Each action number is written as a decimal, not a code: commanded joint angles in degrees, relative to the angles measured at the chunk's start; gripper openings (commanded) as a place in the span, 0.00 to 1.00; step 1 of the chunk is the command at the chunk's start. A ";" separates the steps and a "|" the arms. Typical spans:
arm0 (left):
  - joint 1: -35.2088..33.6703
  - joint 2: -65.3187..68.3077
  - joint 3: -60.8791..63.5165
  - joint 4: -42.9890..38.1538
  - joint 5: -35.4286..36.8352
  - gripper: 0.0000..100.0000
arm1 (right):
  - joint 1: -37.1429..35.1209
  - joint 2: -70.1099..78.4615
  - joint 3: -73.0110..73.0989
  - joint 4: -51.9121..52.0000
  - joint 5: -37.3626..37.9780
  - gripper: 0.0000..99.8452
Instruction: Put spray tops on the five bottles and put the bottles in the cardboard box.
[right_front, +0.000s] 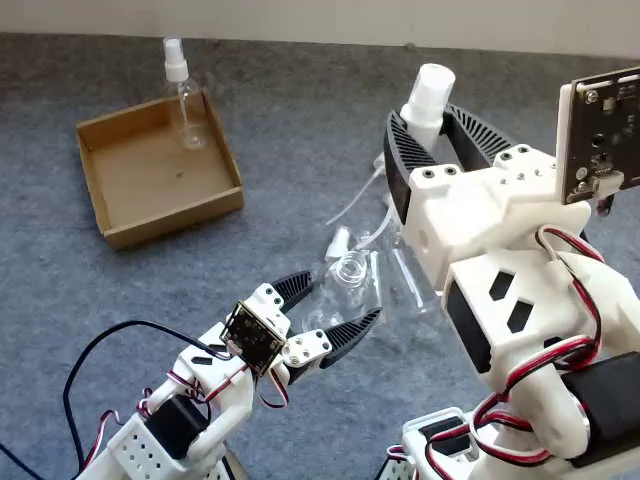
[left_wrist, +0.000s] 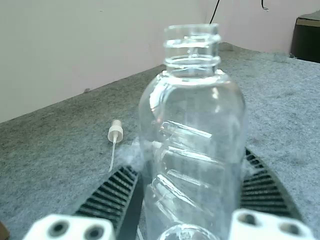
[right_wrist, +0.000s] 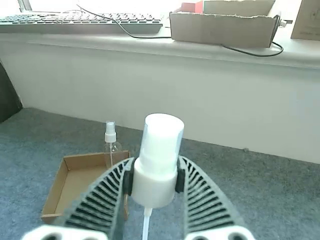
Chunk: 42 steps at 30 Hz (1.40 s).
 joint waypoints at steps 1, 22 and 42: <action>1.01 -0.66 1.19 -1.41 -0.35 0.18 | 0.48 -0.48 0.22 0.13 -0.44 0.01; 1.01 -0.66 0.66 -1.49 -0.35 0.18 | -4.62 -1.01 12.62 5.67 -0.53 0.01; 0.57 -0.66 -0.66 -1.41 -0.35 0.18 | -12.62 -9.10 28.18 13.85 -0.09 0.01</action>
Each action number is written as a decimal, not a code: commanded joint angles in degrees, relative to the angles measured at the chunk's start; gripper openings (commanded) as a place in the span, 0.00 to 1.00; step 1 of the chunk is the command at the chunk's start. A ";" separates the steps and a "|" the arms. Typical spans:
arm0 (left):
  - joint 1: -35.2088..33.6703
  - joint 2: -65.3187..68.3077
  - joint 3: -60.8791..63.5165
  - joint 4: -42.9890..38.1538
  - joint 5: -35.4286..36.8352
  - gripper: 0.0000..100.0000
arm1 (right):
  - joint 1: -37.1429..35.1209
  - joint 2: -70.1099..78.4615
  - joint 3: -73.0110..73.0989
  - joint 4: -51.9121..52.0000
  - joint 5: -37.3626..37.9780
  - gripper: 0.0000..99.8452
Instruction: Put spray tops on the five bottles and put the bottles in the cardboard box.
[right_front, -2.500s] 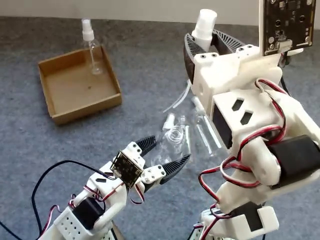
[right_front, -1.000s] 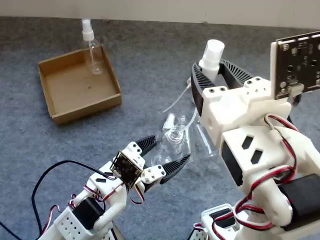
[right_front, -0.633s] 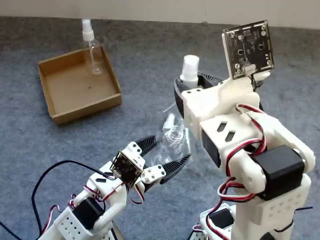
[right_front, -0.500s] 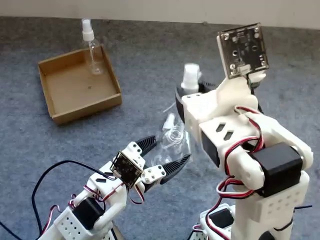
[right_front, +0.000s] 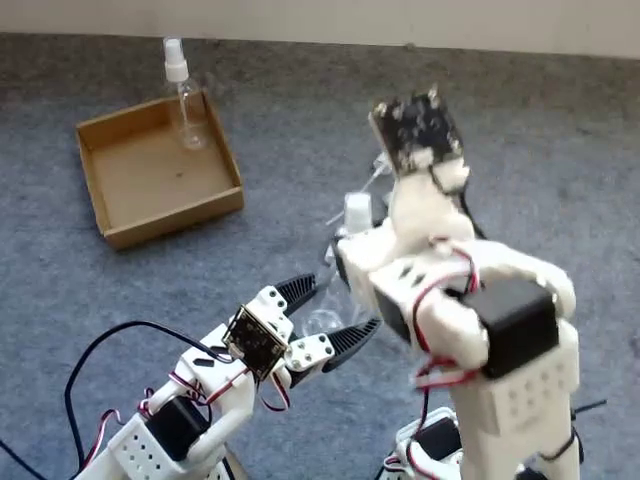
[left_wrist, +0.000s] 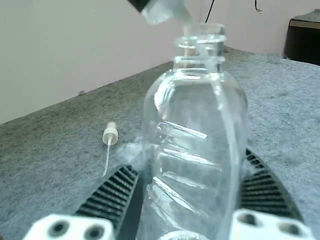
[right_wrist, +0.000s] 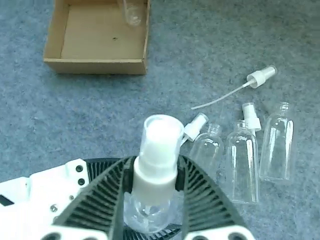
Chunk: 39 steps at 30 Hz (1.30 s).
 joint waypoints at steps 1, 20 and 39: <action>0.04 -0.66 -0.75 -1.23 -0.35 0.18 | -3.47 -8.13 4.09 0.48 0.00 0.01; 0.04 -0.66 -0.84 -1.23 -0.35 0.18 | -3.47 -26.51 29.23 -8.22 5.10 0.01; 0.04 -0.66 -0.57 -0.88 -0.35 0.18 | -3.56 -26.59 29.05 -5.49 8.88 0.15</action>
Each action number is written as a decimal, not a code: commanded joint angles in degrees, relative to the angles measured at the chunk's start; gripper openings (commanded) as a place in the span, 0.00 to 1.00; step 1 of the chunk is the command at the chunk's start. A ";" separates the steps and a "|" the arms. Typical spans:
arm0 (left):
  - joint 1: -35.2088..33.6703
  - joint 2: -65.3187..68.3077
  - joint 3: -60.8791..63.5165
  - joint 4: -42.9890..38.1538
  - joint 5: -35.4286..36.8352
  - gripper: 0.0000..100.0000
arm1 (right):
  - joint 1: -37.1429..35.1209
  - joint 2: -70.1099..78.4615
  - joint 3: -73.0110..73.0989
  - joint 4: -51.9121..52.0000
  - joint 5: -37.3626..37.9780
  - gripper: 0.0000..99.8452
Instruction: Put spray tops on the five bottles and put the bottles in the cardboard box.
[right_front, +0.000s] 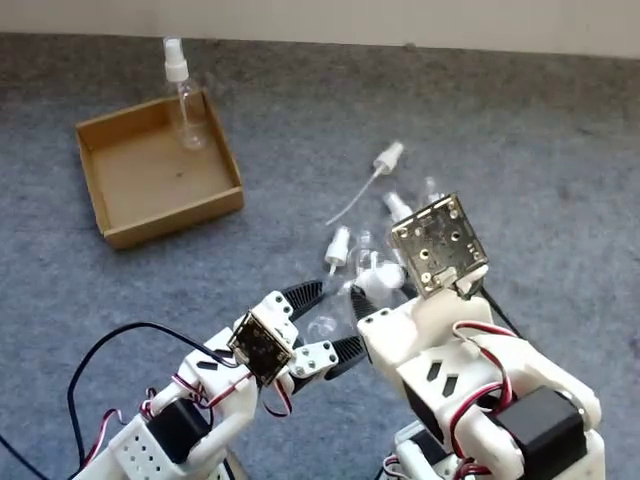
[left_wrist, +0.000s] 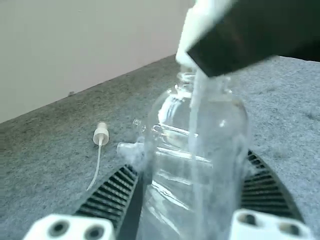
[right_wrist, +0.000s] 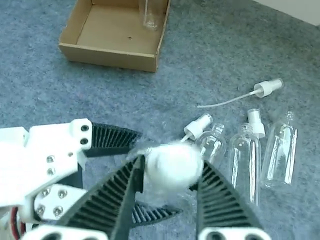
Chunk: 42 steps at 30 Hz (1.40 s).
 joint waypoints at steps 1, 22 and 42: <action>-0.13 -0.84 -0.48 -0.97 -0.09 0.18 | -0.92 -0.22 -0.13 2.51 4.66 0.15; -6.20 -0.84 -0.57 -1.32 -0.09 0.18 | -0.57 -0.22 -0.22 2.86 5.63 0.15; -18.59 -0.84 -1.01 -21.80 -0.09 0.18 | -0.57 -0.22 0.04 2.77 5.36 0.15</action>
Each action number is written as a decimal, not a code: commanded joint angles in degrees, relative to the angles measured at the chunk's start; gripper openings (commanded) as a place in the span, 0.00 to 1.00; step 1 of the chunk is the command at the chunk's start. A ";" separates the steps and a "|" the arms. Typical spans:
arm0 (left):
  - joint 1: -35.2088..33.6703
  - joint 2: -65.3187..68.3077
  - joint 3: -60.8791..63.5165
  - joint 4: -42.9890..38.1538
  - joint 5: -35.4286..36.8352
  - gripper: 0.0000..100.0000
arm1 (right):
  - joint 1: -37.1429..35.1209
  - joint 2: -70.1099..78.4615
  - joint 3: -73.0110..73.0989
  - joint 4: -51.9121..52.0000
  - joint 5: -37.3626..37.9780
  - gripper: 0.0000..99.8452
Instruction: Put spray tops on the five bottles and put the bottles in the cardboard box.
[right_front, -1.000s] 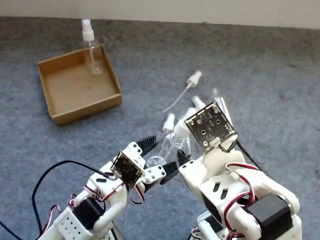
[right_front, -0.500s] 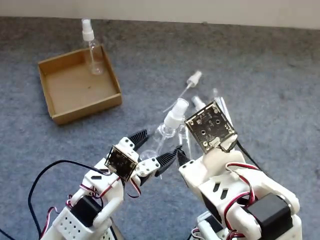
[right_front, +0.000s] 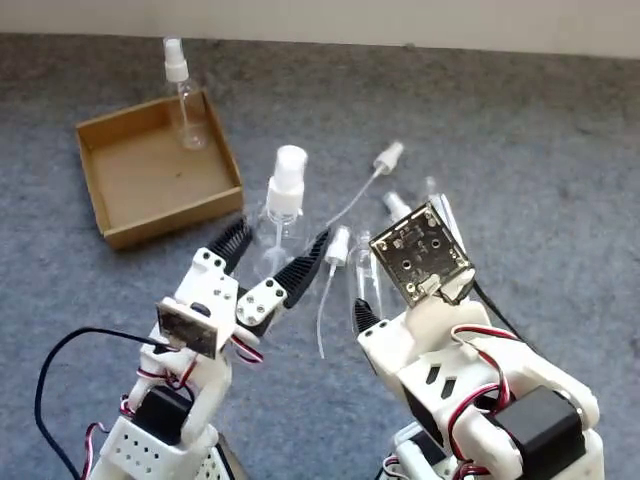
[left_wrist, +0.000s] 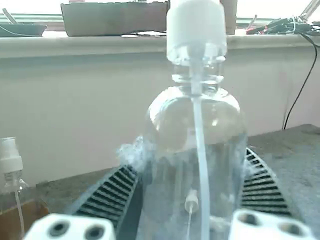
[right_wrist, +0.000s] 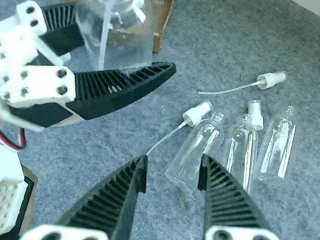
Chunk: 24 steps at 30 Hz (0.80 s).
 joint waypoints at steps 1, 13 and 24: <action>-0.84 -0.75 -1.01 -3.78 -0.09 0.18 | -0.31 -0.31 -0.13 -0.22 0.26 0.15; 4.79 -0.75 -1.01 -3.78 -0.09 0.18 | -0.31 -0.40 0.22 0.04 0.35 0.15; 4.70 -0.75 -6.55 3.16 -0.09 0.18 | -0.31 -14.29 0.31 -0.31 0.53 0.15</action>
